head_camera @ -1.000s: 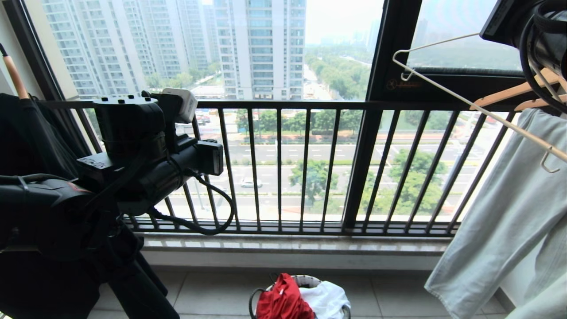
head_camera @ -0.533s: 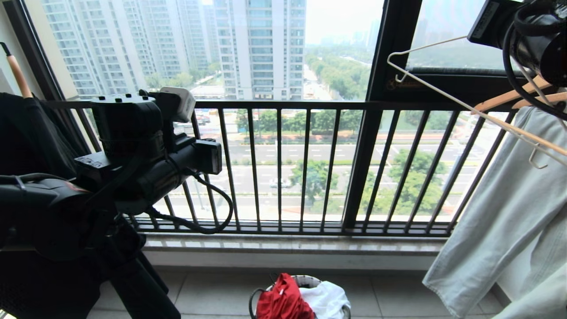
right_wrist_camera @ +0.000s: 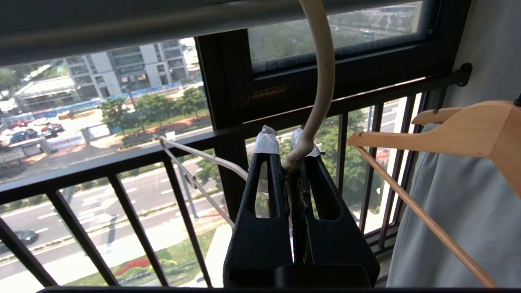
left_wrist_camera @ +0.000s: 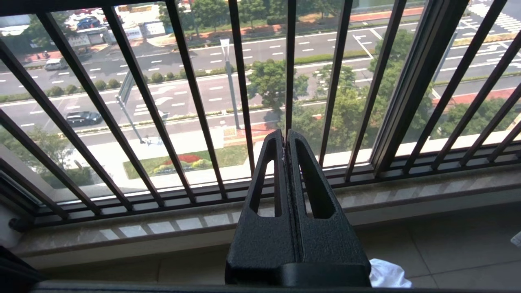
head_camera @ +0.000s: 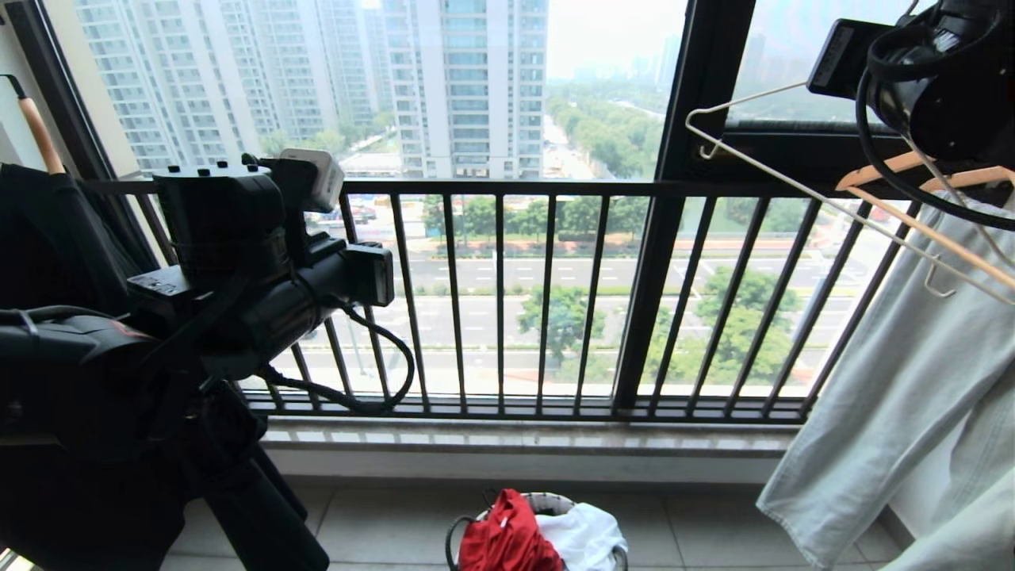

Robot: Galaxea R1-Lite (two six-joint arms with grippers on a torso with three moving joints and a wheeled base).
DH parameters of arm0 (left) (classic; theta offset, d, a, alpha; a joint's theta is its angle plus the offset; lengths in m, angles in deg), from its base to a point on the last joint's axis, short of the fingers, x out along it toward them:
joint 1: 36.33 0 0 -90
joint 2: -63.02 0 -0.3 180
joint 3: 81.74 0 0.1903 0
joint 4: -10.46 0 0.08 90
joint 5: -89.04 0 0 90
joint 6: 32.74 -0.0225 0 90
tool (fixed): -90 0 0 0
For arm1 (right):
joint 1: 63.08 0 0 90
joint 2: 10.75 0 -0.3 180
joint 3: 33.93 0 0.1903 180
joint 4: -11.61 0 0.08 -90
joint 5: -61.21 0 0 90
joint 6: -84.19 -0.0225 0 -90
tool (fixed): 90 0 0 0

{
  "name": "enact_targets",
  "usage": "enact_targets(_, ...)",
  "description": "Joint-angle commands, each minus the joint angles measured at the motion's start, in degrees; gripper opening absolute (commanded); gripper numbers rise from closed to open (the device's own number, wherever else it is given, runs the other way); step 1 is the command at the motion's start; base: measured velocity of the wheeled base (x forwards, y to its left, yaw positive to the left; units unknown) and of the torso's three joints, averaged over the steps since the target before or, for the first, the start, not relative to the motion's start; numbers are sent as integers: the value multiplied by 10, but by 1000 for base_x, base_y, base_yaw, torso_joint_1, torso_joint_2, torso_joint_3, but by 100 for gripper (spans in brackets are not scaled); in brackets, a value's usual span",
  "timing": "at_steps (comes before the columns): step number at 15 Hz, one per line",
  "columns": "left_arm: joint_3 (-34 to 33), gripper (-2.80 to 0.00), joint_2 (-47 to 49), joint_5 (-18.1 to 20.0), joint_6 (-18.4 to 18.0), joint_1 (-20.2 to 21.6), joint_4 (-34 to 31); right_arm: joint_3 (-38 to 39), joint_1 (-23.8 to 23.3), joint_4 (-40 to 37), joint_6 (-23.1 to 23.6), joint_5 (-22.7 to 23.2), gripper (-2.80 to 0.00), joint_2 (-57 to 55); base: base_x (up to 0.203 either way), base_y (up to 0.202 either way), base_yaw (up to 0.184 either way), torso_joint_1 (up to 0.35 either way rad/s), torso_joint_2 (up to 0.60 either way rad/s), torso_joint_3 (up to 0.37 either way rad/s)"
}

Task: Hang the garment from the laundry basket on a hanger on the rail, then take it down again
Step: Hang the clothes rack on the clothesline

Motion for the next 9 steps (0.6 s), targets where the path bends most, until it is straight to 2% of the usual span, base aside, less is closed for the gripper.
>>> enact_targets(1, 1, -280, 0, -1, 0, 1, 2, 2, 0, 1, 0, -2, -280, -9, 0, 0, 0, 0, 0, 0)
enact_targets(9, 1, -280, -1, -1, 0, 1, 2, 7, 0, -20, 0, -2, -280, -20, 0, 0, 0, 0, 0, 0)
